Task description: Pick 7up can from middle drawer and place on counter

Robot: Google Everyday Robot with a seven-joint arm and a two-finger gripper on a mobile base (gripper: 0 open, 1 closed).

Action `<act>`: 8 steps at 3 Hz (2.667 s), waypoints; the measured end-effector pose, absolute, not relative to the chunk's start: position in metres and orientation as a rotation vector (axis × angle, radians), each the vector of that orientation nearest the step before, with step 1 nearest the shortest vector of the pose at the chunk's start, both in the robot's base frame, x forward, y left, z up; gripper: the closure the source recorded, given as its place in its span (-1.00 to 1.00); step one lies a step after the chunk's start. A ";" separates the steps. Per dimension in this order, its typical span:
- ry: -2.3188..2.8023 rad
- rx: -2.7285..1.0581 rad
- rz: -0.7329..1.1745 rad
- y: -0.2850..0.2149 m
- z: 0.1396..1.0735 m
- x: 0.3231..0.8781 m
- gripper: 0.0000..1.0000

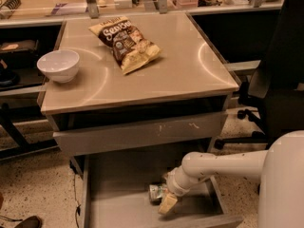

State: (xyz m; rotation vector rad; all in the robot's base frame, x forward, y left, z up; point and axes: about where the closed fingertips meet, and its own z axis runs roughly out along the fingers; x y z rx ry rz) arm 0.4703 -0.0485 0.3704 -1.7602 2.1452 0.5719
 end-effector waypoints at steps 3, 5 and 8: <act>2.145 -1.760 0.572 -0.048 0.370 0.470 0.77; 2.253 -1.617 0.521 -0.064 0.452 0.452 1.00; 2.452 -1.432 0.235 -0.108 0.631 0.429 1.00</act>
Offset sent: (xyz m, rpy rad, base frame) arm 0.0000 0.0000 0.0000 0.0000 0.0000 0.0000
